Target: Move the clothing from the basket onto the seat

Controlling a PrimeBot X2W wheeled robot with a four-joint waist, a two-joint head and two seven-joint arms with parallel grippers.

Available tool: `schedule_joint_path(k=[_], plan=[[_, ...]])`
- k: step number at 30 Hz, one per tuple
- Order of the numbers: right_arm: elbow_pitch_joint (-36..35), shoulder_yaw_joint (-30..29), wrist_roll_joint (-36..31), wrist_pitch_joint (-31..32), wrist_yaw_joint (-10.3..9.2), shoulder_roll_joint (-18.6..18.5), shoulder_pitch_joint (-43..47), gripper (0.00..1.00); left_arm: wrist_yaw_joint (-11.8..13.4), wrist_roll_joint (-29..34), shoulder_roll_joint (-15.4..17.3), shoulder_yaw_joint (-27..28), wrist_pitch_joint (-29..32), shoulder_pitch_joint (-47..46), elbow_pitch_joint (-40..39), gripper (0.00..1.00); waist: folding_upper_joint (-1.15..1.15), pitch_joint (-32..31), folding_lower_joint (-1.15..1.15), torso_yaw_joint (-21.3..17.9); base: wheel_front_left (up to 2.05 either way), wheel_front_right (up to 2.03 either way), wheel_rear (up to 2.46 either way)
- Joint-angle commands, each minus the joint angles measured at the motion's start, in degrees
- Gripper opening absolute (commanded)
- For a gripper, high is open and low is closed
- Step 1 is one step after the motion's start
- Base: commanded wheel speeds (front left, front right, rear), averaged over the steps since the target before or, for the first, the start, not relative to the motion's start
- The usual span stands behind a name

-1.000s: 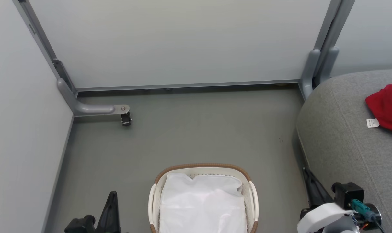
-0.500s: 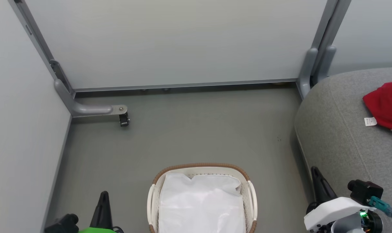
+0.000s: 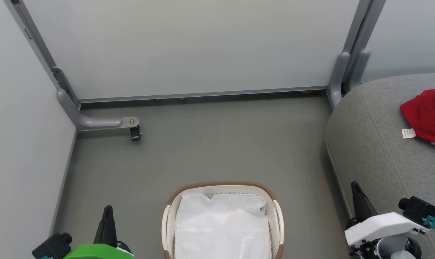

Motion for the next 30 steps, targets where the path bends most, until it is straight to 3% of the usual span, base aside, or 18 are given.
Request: schedule_joint_path(k=[1, 30], plan=[[-1.0, -0.4, 2.3, 0.5, -0.01, -0.3, -1.5, 0.0, -0.5, -2.0, 0.5, 0.5, 0.5, -1.9, -0.8, 0.0, 0.0, 0.0, 0.0, -0.1, 0.0, 0.0, 0.0], [-2.1, -2.5, 22.5, 5.7, -0.02, -0.5, -2.5, 0.0, -2.0, -20.3, 0.7, 4.0, 5.7, -4.9, -1.2, 0.0, 0.0, 0.3, 0.0, -1.1, 0.0, 0.0, 0.0]])
